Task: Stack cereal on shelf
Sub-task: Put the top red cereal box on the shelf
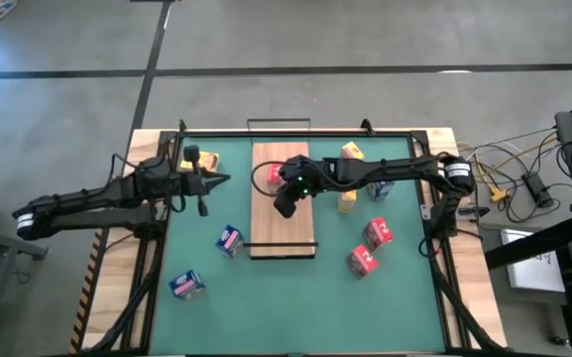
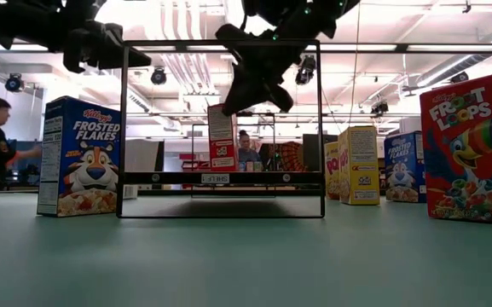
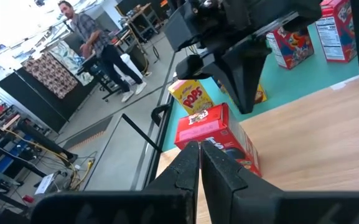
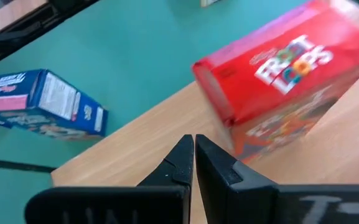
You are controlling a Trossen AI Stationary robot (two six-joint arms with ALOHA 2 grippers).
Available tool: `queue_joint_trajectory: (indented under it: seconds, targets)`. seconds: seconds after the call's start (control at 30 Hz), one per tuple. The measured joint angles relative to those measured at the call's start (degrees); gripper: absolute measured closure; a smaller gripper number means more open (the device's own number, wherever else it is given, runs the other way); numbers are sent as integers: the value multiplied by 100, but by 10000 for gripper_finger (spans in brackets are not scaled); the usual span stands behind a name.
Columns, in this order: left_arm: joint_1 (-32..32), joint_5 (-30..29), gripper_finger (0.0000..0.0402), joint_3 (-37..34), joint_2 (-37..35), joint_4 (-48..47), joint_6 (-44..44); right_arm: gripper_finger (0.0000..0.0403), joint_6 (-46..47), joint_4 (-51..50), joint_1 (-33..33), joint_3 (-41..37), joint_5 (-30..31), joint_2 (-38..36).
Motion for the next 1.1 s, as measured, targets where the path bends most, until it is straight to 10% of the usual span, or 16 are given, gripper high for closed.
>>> queue_joint_trajectory:
  seconds: [0.5, 1.1]
  targets:
    - [2, -4, 401, 33, 572, 133, 43, 394, -296, 68, -210, -73, 187, 0]
    - [24, -57, 401, 695, 3105, 1097, -107, 394, -933, -918, -210, -110, 185, -84]
